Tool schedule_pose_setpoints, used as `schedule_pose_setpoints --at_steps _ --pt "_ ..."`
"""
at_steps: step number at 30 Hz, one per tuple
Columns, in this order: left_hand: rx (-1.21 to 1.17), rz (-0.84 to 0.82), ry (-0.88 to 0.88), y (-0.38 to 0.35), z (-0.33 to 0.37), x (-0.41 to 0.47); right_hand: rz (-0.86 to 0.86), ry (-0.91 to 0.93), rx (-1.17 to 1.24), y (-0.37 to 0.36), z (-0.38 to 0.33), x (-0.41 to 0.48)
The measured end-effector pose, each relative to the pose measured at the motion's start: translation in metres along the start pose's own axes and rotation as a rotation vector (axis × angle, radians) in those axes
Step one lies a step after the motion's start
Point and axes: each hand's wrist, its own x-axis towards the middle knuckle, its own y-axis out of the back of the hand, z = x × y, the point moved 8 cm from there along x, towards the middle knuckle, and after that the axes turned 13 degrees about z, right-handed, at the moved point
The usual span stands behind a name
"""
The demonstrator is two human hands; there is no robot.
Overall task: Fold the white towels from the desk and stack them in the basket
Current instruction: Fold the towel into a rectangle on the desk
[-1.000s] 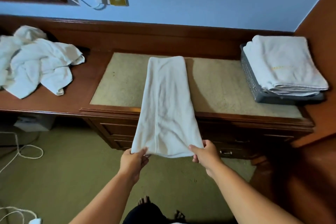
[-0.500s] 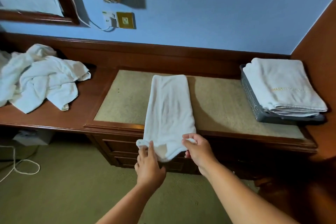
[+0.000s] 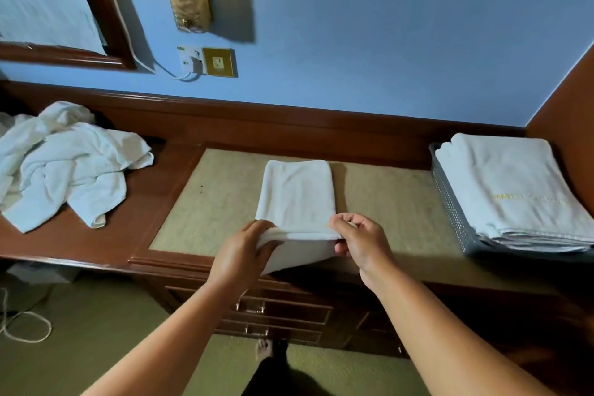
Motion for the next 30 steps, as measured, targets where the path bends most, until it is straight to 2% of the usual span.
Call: schedule_pose_setpoints --at_steps 3,7,11,17,22,30 --pt "0.032 -0.053 0.028 -0.016 -0.006 0.049 0.068 -0.006 0.014 -0.010 -0.017 0.040" --pt "0.080 -0.271 0.014 -0.042 -0.023 0.105 0.148 -0.068 0.016 -0.026 -0.031 0.089" --pt "0.045 -0.487 -0.027 -0.057 -0.042 0.175 0.111 -0.146 -0.003 -0.051 -0.045 0.144" --pt "0.058 -0.579 -0.084 -0.098 -0.069 0.276 0.001 -0.053 -0.196 -0.086 -0.057 0.212" --pt "0.092 -0.717 -0.034 -0.150 -0.097 0.307 -0.001 0.055 -0.489 -0.098 -0.040 0.262" --pt "0.162 -0.761 0.143 -0.226 -0.159 0.330 -0.106 0.048 -0.761 -0.133 -0.004 0.365"
